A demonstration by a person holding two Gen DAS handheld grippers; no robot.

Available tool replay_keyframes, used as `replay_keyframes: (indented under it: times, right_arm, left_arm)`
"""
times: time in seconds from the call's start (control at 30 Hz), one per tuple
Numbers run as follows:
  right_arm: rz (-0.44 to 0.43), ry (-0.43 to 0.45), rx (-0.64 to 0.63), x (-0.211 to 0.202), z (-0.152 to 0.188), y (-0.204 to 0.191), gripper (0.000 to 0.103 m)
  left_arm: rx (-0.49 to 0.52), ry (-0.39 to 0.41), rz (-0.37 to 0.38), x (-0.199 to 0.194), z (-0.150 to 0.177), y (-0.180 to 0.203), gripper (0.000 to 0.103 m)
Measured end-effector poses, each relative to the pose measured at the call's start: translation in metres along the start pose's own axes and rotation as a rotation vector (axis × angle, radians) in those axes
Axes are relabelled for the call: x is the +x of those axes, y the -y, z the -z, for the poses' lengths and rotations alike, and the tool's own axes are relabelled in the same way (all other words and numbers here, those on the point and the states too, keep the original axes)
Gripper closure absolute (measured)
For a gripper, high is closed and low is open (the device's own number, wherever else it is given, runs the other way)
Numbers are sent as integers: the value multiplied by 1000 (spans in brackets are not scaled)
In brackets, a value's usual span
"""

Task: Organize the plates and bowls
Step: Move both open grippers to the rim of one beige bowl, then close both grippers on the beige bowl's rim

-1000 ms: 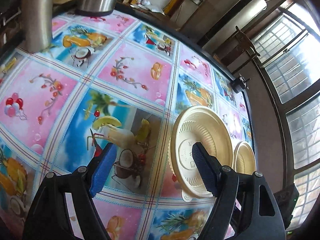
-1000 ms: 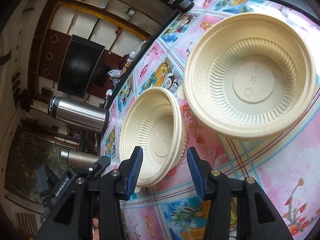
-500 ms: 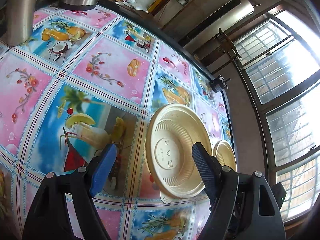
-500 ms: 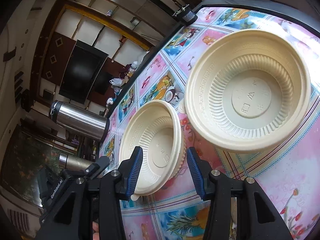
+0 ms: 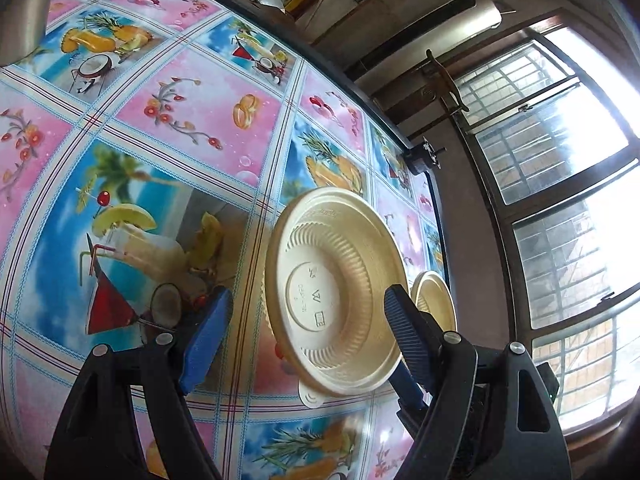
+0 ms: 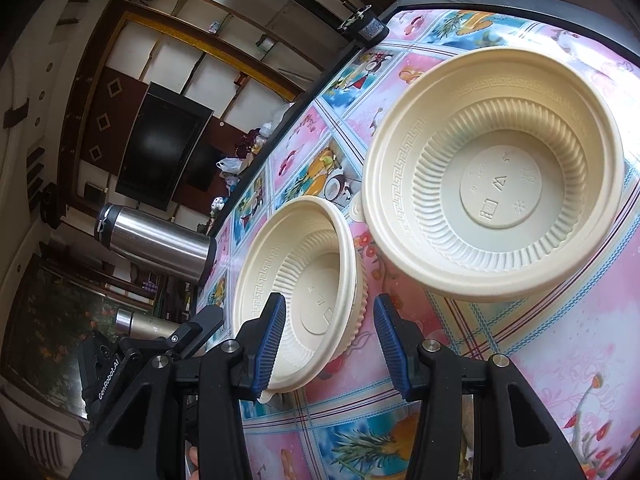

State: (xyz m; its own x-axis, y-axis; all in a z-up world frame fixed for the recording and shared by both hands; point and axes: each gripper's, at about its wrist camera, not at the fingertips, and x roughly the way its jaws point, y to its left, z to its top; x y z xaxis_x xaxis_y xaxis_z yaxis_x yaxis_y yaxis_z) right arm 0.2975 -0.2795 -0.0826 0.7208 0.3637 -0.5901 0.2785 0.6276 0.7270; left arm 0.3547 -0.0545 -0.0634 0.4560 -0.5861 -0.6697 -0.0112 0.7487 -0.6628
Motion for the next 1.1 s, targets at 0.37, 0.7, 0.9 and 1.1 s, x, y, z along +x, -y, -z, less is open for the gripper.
replay_keyframes:
  times: [0.37, 0.7, 0.9, 1.1]
  right_arm:
    - [17, 21, -12, 0, -2, -1, 53]
    - [21, 30, -14, 3, -2, 1, 53]
    - [27, 45, -25, 2, -3, -1, 53]
    - [21, 32, -15, 3, -3, 0, 53]
  left_arm:
    - [1, 83, 26, -14, -1, 1, 25]
    - [9, 41, -46, -2, 2, -4, 58]
    - [9, 51, -40, -4, 2, -4, 70]
    - [14, 53, -25, -6, 2, -4, 77]
